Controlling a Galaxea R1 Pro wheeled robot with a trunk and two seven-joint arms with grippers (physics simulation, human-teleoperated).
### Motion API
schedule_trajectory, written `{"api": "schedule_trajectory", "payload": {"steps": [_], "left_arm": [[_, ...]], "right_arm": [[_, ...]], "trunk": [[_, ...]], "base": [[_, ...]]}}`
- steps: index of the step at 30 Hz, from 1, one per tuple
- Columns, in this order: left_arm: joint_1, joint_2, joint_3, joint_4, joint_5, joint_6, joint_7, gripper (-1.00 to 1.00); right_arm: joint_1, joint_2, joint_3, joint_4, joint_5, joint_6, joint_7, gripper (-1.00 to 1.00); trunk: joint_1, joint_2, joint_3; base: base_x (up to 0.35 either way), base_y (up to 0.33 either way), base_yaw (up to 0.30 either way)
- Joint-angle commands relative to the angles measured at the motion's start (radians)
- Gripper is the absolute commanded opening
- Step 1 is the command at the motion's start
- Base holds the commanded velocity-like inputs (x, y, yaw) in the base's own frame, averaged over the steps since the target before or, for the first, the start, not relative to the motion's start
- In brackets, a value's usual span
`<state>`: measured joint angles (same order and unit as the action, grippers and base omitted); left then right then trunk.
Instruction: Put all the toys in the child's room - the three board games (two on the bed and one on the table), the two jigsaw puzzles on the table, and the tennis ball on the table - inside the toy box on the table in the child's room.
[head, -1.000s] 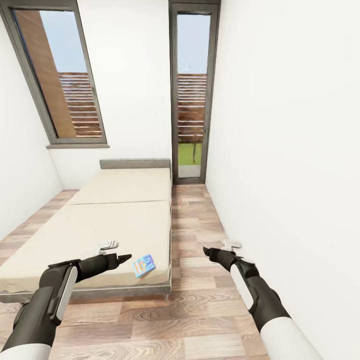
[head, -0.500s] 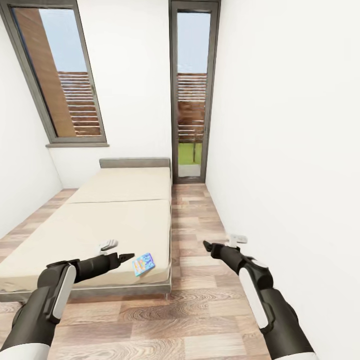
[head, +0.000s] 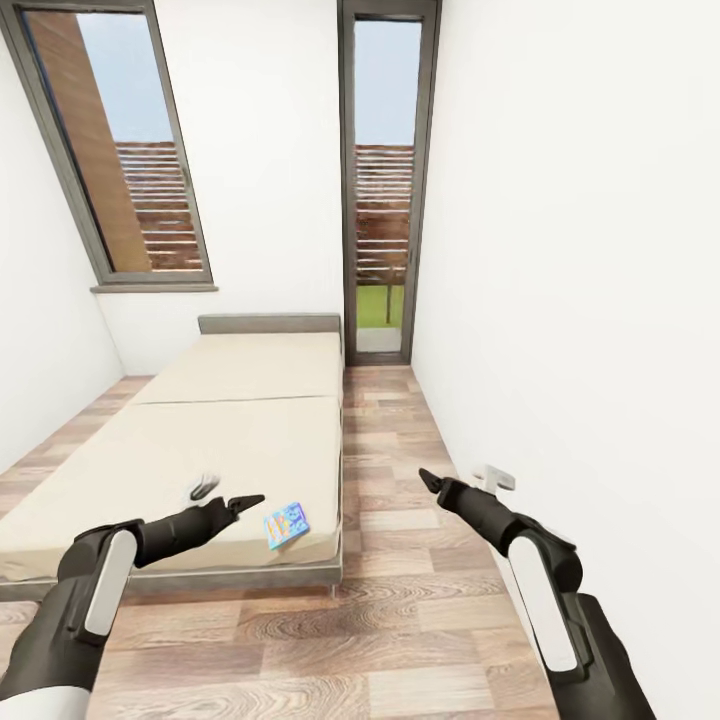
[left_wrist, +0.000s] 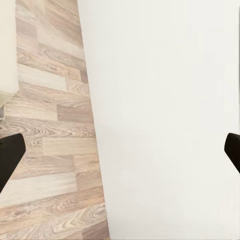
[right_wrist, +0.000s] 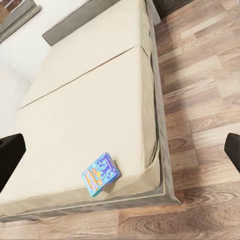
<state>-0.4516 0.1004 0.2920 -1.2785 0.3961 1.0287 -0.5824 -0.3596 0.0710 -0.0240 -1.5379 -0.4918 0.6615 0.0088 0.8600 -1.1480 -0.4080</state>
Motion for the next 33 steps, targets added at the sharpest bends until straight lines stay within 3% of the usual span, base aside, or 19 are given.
{"api": "schedule_trajectory", "payload": {"steps": [1,6,8,27,33], "left_arm": [[-0.001,0.0,0.013,0.001,-0.001,0.006,-0.007,1.0],[-0.001,0.001,0.126,0.027,0.007,0.008,-0.007,1.0],[-0.001,0.001,0.152,0.039,0.008,0.008,-0.007,1.0],[-0.004,0.013,0.209,0.124,0.009,0.006,-0.007,1.0],[-0.004,0.027,0.253,0.147,0.013,0.007,-0.007,1.0]], "right_arm": [[0.001,0.001,-0.006,-0.001,-0.011,0.005,0.001,1.0],[0.01,0.001,-0.018,-0.004,-0.036,0.006,0.003,1.0],[0.01,0.002,-0.019,-0.001,-0.04,0.004,0.001,1.0],[0.011,0.002,-0.023,0.001,-0.042,0.006,-0.002,1.0],[0.011,0.001,-0.023,0.002,-0.049,0.014,0.002,1.0]], "trunk": [[0.004,-0.008,-0.004],[0.023,-0.043,-0.02],[0.031,-0.057,-0.026],[0.104,-0.19,-0.086],[0.127,-0.232,-0.105]], "base": [[0.0,0.0,0.0],[0.0,0.0,0.0],[0.0,0.0,0.0],[0.0,0.0,0.0],[0.0,0.0,0.0]]}}
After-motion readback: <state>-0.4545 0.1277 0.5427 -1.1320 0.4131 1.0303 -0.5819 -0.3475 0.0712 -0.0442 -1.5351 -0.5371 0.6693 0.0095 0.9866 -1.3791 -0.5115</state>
